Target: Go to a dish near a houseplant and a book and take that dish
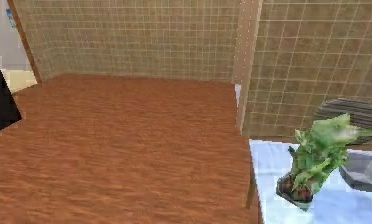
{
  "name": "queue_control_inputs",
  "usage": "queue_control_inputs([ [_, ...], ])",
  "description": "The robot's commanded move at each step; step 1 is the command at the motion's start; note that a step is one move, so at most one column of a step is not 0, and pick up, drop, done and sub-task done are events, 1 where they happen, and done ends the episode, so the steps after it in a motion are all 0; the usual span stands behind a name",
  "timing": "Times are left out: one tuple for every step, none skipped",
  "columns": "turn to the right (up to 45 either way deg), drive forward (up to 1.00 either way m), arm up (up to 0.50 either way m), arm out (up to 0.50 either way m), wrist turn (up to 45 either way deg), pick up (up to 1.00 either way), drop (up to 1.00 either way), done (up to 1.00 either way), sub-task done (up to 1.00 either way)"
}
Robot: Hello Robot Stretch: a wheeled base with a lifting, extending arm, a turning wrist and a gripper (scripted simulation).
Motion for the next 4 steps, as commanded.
queue_control_inputs([
  [45.0,0.00,0.00,0.00,0.0,0.00,0.00,0.00,0.00],
  [12.0,0.00,0.00,0.00,0.0,0.00,0.00,0.00,0.00],
  [3.0,0.00,0.00,0.00,0.0,0.00,0.00,0.00,0.00],
  [0.0,0.35,0.00,0.00,0.0,0.00,0.00,0.00,0.00],
])
